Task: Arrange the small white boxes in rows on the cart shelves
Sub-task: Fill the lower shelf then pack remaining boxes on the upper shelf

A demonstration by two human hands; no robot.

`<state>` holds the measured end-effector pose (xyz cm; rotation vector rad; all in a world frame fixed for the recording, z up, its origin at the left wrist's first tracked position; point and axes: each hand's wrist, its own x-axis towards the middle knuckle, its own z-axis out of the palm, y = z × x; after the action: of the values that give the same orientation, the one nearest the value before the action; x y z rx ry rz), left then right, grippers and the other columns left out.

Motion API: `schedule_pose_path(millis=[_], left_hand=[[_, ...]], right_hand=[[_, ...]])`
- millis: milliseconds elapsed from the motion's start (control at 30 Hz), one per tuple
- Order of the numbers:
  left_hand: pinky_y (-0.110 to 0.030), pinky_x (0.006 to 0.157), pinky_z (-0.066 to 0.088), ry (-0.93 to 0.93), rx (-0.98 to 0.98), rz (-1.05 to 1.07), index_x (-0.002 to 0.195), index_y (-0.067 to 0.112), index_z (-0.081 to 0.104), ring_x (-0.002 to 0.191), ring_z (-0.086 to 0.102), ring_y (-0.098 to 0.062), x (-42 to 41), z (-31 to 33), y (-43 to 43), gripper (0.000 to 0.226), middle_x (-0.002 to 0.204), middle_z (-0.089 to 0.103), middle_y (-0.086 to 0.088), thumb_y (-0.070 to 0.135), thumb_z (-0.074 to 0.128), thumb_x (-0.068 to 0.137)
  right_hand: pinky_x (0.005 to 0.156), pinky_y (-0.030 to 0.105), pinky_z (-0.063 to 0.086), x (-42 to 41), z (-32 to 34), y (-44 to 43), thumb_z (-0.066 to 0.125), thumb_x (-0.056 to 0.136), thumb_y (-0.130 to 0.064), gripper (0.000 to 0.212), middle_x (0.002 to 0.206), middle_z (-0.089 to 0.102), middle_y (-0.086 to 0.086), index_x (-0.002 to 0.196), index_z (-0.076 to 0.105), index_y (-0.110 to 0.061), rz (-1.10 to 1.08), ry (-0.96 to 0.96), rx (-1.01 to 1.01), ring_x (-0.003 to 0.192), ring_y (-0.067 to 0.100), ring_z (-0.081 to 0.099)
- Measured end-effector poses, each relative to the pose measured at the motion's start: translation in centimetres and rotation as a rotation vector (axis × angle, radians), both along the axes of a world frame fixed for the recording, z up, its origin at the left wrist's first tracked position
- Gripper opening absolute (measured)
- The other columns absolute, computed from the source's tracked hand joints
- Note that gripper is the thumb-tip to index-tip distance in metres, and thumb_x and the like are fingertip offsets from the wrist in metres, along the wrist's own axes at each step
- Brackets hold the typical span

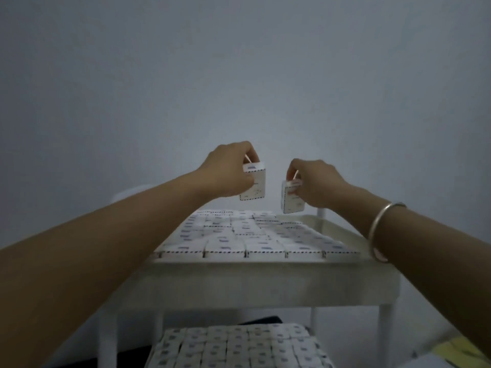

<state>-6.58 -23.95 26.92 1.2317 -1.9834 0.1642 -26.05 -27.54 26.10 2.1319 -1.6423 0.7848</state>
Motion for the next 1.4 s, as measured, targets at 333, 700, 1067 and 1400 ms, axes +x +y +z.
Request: schedule_pose_path(millis=[333,700,1067,1400], left_hand=[[-0.036,0.081,0.057,-0.065,0.080,0.082,0.105,0.021,0.049,0.103,0.058,-0.024,-3.7,1.5,-6.9,0.025,0.119,0.060,-0.007,0.008,0.057,0.086],[-0.030,0.078,0.053,0.031,0.312,-0.092,0.110,0.017,0.065,0.094,0.059,-0.019,-6.5,-0.8,-10.6,0.030,0.115,0.062,-0.007,0.011,0.072,0.082],[-0.023,0.075,0.048,-0.195,0.350,-0.135,0.103,0.023,0.064,0.088,0.063,-0.009,-6.8,-1.6,-10.6,0.029,0.099,0.061,0.006,0.022,0.079,0.078],[-0.034,0.109,0.036,-0.429,0.542,-0.031,0.108,0.026,0.072,0.123,0.050,-0.016,-6.9,-1.5,-9.3,0.031,0.121,0.062,0.006,0.007,0.052,0.094]], right_hand=[[0.083,0.036,0.058,0.3,-1.3,-1.9,0.065,0.088,-0.006,0.020,0.113,0.062,0.008,0.103,0.061,-0.019,0.066,-0.177,0.435,0.098,0.024,0.065],[0.039,0.014,0.041,-0.4,-2.7,-1.8,0.048,0.096,-0.003,0.031,0.080,0.051,0.002,0.112,0.069,-0.019,0.034,-0.425,0.640,0.053,0.011,0.050],[0.079,0.033,0.059,-0.6,-2.9,-2.3,0.049,0.097,-0.005,0.025,0.103,0.068,0.015,0.120,0.058,-0.001,-0.057,-0.545,0.524,0.069,0.019,0.064],[0.090,0.034,0.055,-0.3,-3.2,-1.4,0.041,0.100,-0.005,0.031,0.119,0.066,0.014,0.127,0.053,-0.001,-0.107,-0.288,0.548,0.098,0.025,0.067]])
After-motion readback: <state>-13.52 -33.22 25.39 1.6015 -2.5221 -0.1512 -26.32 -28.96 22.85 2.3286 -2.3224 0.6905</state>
